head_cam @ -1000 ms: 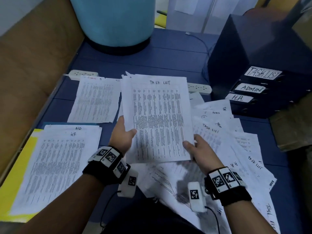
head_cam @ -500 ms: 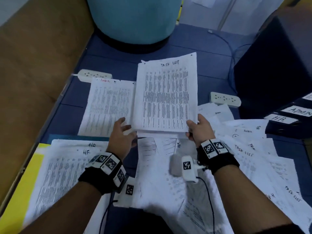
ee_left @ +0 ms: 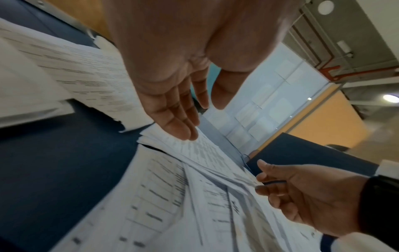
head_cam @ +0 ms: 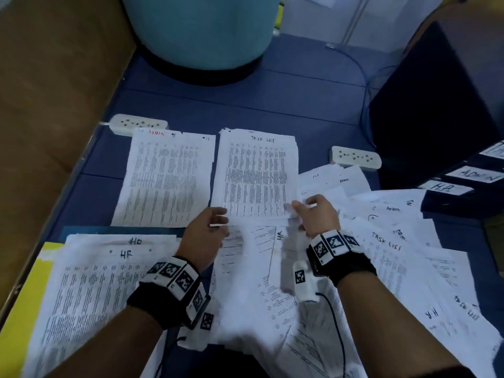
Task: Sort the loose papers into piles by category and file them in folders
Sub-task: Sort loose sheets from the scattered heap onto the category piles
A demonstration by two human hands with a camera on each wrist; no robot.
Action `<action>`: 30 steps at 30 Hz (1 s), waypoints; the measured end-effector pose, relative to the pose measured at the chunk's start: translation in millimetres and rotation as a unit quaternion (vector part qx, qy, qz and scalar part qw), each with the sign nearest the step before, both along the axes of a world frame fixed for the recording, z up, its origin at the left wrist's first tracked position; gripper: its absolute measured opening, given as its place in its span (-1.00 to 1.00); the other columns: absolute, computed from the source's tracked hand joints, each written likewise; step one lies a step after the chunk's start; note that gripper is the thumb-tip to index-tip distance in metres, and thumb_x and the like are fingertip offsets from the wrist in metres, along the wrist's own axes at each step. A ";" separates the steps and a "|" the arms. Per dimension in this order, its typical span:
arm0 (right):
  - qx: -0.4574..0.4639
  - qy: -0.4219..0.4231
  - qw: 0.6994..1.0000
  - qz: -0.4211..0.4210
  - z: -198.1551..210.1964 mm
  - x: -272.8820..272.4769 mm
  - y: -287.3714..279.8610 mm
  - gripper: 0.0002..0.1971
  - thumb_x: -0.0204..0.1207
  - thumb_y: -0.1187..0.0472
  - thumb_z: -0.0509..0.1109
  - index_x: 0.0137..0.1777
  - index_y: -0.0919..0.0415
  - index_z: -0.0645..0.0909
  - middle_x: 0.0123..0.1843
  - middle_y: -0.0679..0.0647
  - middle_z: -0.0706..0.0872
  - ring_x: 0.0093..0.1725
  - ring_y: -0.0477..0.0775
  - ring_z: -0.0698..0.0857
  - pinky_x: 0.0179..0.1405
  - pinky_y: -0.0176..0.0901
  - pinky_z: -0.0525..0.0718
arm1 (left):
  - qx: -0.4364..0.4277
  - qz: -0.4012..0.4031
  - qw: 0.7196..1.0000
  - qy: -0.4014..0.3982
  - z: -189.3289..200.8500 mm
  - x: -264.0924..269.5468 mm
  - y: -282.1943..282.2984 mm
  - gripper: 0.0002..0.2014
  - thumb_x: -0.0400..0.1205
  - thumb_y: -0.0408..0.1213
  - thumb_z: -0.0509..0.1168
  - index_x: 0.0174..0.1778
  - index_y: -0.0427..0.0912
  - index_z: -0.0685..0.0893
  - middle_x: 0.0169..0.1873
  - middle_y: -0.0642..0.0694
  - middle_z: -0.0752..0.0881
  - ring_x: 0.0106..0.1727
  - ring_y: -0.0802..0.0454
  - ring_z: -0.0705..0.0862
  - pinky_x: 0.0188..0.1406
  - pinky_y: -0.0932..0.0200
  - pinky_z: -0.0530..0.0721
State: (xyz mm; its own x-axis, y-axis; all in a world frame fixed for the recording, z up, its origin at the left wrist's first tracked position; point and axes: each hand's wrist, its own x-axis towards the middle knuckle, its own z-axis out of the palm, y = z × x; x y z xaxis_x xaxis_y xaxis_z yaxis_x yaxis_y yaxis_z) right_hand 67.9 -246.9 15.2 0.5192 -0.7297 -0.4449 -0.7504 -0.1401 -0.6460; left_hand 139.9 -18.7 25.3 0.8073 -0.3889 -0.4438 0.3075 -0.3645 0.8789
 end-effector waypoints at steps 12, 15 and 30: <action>-0.041 0.084 0.991 -0.096 8.6 -218.8 -40.3 -0.76 0.56 0.04 0.43 0.06 0.19 0.59 0.01 0.07 0.68 -0.09 0.07 0.62 -0.22 -0.16 0.42 | 0.046 -0.250 0.966 -0.054 9.4 -111.2 -87.2 -0.67 0.50 -0.24 0.24 0.20 -0.03 0.62 0.12 0.01 0.69 0.07 0.05 0.67 0.13 0.09 0.64; -0.023 0.120 0.983 -0.138 -8.7 -260.6 -45.2 -0.51 0.49 -0.02 0.50 0.26 0.29 0.52 0.11 0.16 0.61 0.04 0.15 0.62 -0.13 -0.13 0.50 | 0.086 -0.307 0.946 -0.055 -4.2 -141.2 -100.4 -0.65 0.60 -0.33 0.28 0.31 -0.03 0.57 0.29 0.00 0.62 0.20 0.05 0.62 0.14 0.20 0.53; -0.004 0.027 0.998 -0.050 15.8 -298.7 -44.3 -0.65 0.70 0.25 0.26 0.44 0.36 0.45 0.23 0.24 0.64 0.16 0.15 0.57 0.15 -0.11 0.49 | 0.128 -0.228 0.963 -0.061 -15.0 -185.7 -98.5 -0.50 0.57 -0.40 0.36 0.45 -0.15 0.47 0.36 -0.21 0.58 0.32 -0.15 0.57 0.24 0.08 0.52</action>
State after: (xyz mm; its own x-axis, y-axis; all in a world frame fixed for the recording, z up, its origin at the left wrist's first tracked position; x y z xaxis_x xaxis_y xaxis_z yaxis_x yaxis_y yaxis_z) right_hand -230.8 -291.2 31.0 0.4190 -0.7803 -0.4643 -0.7940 -0.0668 -0.6042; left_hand -45.8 -117.2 10.3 0.6306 -0.6064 -0.4843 -0.0361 -0.6463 0.7623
